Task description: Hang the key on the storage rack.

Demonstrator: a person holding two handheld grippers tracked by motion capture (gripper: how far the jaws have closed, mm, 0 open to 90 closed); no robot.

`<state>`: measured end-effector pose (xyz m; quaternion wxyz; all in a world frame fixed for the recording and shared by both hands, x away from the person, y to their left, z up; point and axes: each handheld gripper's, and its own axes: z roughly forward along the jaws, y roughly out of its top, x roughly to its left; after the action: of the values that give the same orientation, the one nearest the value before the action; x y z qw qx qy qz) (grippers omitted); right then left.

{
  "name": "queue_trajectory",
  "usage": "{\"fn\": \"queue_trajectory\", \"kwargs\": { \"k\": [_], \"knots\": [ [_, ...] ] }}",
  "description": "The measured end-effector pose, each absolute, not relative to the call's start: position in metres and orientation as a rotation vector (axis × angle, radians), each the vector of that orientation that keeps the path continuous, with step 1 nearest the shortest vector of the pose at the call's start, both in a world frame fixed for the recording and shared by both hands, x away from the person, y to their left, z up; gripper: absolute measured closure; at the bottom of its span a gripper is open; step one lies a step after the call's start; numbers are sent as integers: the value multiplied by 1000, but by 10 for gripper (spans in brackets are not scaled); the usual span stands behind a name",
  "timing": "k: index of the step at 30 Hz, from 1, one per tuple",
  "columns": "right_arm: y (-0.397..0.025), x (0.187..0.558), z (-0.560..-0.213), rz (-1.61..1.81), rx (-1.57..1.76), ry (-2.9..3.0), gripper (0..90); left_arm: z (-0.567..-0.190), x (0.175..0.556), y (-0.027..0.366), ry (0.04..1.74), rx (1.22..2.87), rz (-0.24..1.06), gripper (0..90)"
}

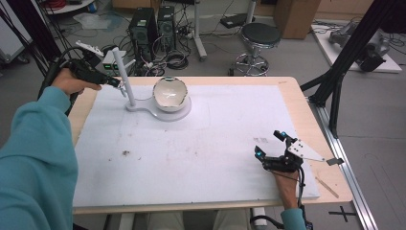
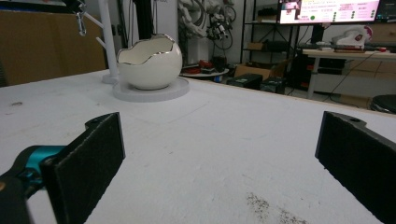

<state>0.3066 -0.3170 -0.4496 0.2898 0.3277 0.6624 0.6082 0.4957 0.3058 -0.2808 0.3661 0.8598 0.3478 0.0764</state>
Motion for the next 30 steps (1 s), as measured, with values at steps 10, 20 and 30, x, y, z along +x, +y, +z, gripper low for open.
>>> {"fn": "queue_trajectory", "kwargs": {
  "k": [10,20,30],
  "knots": [
    [-317,306,-450,1623,879,1767,6,-285,500,306,912,2212,194,883],
    [-317,307,-450,1627,880,1765,6,-287,503,308,926,2215,195,883],
    [-317,307,-450,1626,879,1763,6,-288,506,310,933,2200,197,882]
  ]
}}
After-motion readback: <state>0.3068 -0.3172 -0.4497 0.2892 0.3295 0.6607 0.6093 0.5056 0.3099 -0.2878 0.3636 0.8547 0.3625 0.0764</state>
